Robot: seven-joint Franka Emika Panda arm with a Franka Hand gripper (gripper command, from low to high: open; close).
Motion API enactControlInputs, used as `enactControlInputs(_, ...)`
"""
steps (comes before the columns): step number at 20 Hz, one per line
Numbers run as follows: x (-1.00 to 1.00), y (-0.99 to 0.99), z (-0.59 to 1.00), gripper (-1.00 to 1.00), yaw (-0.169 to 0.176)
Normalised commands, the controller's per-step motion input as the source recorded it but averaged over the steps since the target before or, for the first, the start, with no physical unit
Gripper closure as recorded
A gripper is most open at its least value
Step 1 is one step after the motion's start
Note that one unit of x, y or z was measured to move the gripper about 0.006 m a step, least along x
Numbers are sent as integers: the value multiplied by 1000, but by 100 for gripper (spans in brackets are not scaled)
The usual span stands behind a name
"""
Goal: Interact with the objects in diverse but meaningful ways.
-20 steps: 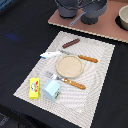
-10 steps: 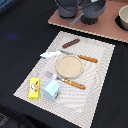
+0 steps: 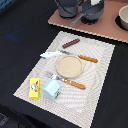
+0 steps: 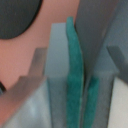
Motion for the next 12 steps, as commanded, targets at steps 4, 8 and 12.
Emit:
enactControlInputs(4,376,3,48,100,-65)
enactControlInputs(8,164,202,12,100,-17)
enactControlInputs(12,172,706,39,100,0)
